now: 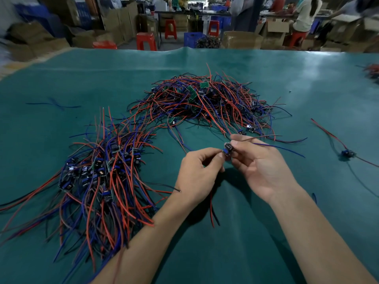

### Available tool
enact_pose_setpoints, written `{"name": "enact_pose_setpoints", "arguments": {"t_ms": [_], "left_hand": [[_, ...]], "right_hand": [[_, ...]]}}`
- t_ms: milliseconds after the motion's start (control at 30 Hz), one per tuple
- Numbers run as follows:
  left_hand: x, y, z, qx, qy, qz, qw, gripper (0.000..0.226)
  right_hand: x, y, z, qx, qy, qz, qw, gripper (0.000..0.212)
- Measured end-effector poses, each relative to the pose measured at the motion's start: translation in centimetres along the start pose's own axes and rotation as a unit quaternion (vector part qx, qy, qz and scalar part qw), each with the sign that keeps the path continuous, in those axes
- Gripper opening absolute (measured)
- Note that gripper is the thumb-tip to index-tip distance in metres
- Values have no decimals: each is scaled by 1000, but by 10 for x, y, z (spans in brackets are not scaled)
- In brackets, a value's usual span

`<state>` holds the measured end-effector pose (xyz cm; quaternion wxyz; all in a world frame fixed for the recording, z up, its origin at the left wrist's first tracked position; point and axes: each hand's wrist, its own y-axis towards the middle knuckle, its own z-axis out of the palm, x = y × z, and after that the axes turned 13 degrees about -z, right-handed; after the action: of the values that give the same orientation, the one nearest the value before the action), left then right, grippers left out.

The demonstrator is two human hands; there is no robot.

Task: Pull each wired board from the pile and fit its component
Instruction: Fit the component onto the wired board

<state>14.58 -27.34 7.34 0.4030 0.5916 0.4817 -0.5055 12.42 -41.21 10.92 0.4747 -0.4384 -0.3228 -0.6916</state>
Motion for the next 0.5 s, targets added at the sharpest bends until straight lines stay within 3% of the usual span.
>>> {"name": "enact_pose_setpoints", "arguments": {"t_ms": [167, 367, 500], "left_hand": [[-2, -2, -2, -26, 30, 15, 999, 13], [-3, -3, -1, 2, 92, 7, 996, 15], [-4, -4, -2, 26, 85, -13, 996, 16]], "right_hand": [[1, 0, -4, 7, -37, 11, 999, 20], [9, 2, -13, 48, -63, -6, 997, 27], [4, 5, -16, 38, -92, -67, 993, 25]]}}
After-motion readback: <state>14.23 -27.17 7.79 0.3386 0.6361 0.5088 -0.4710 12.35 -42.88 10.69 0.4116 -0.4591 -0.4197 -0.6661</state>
